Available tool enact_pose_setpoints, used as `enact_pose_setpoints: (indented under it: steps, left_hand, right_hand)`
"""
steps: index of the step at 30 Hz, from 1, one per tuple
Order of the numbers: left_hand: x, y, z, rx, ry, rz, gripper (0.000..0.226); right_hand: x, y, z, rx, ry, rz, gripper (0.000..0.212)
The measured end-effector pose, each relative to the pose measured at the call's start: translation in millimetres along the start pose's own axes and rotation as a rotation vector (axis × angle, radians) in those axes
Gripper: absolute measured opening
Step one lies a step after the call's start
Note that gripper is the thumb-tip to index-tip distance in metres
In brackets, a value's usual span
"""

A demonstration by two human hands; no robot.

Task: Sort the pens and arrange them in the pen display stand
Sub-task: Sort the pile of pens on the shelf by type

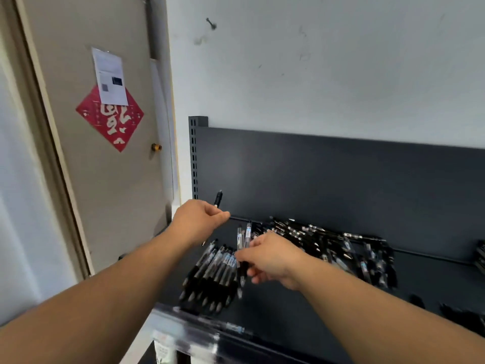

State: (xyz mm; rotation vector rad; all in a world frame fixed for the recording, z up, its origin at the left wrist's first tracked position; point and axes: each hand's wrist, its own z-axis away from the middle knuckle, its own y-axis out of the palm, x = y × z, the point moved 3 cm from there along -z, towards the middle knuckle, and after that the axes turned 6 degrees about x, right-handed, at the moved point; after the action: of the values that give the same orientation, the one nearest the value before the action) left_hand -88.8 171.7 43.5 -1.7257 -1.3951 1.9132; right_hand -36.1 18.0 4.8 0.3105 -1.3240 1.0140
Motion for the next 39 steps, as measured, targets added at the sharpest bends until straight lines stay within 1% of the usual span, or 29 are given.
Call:
enact_pose_setpoints:
  steps: [3, 6, 9, 11, 12, 13, 15, 17, 20, 21, 24, 26, 27, 28, 30, 31, 32, 36, 39]
  left_hand:
    - [24.9, 2.1, 1.4, 0.156, -0.045, -0.094, 0.021]
    - [40.4, 13.9, 3.9, 0.236, -0.033, -0.122, 0.017]
    - [50.8, 23.7, 5.4, 0.287, -0.015, -0.130, 0.019]
    - [54.1, 27.8, 4.8, 0.299, -0.003, -0.127, 0.021]
    - [54.4, 29.0, 4.3, 0.297, 0.001, -0.125, 0.022]
    - [54.1, 29.5, 3.8, 0.293, 0.003, -0.124, 0.023]
    - [51.5, 29.9, 1.7, 0.274, 0.016, -0.126, 0.024]
    - [45.4, 28.8, -0.6, 0.221, 0.042, -0.105, 0.022]
    - [27.3, 29.6, -3.1, 0.145, 0.115, -0.024, 0.014]
    - [19.2, 31.9, -2.7, 0.152, 0.153, -0.003, 0.012]
    - [-7.6, 46.9, 1.3, 0.239, 0.277, 0.051, 0.010]
    - [-19.4, 57.4, 0.7, 0.251, 0.307, 0.061, 0.010]
    - [-22.5, 62.0, -1.1, 0.248, 0.303, 0.060, 0.010]
    - [-23.2, 66.1, -3.6, 0.246, 0.288, 0.057, 0.011]
    - [-21.3, 71.4, -8.7, 0.240, 0.241, 0.065, 0.014]
    - [-18.8, 72.0, -11.2, 0.231, 0.212, 0.074, 0.015]
    - [-16.5, 72.4, -14.4, 0.223, 0.182, 0.090, 0.017]
    - [-5.6, 71.3, -26.3, 0.207, 0.078, 0.181, 0.021]
    - [1.5, 70.7, -32.5, 0.195, 0.055, 0.267, 0.020]
  right_hand:
    - [-1.3, 21.6, -11.8, 0.046, 0.064, 0.017, 0.014]
    - [-3.5, 32.3, -17.3, 0.042, 0.085, 0.015, 0.018]
    - [-5.0, 33.9, -19.1, -0.038, 0.049, 0.076, 0.029]
    - [-7.1, 34.2, -19.2, -0.080, 0.040, 0.102, 0.051]
    - [-9.0, 34.0, -20.5, -0.100, 0.036, 0.112, 0.058]
    - [-10.3, 33.9, -20.8, -0.117, 0.032, 0.119, 0.058]
    - [-12.1, 33.2, -20.2, -0.135, 0.016, 0.109, 0.053]
    - [-11.7, 28.6, -17.8, -0.168, -0.019, 0.070, 0.042]
    - [-7.5, 12.6, -13.6, -0.254, -0.093, -0.002, 0.015]
    - [-5.9, 5.7, -12.2, -0.281, -0.109, -0.039, 0.016]
    - [-2.6, -18.6, -8.2, -0.354, -0.112, -0.162, 0.029]
    - [-2.8, -37.5, -5.4, -0.420, -0.096, -0.187, 0.029]
    - [-4.4, -47.0, -3.9, -0.463, -0.087, -0.152, 0.027]
    - [-7.0, -56.1, -3.4, -0.510, -0.076, -0.046, 0.027]
    - [-13.7, -71.8, -6.6, -0.566, -0.043, 0.323, 0.026]
    - [-16.3, -74.5, -8.2, -0.548, -0.025, 0.477, 0.024]
    - [-19.7, -75.8, -10.6, -0.511, -0.003, 0.576, 0.023]
    - [-29.1, -68.0, -28.1, -0.323, 0.025, 0.790, 0.033]
    - [-30.3, -61.0, -43.8, -0.300, 0.042, 0.878, 0.035]
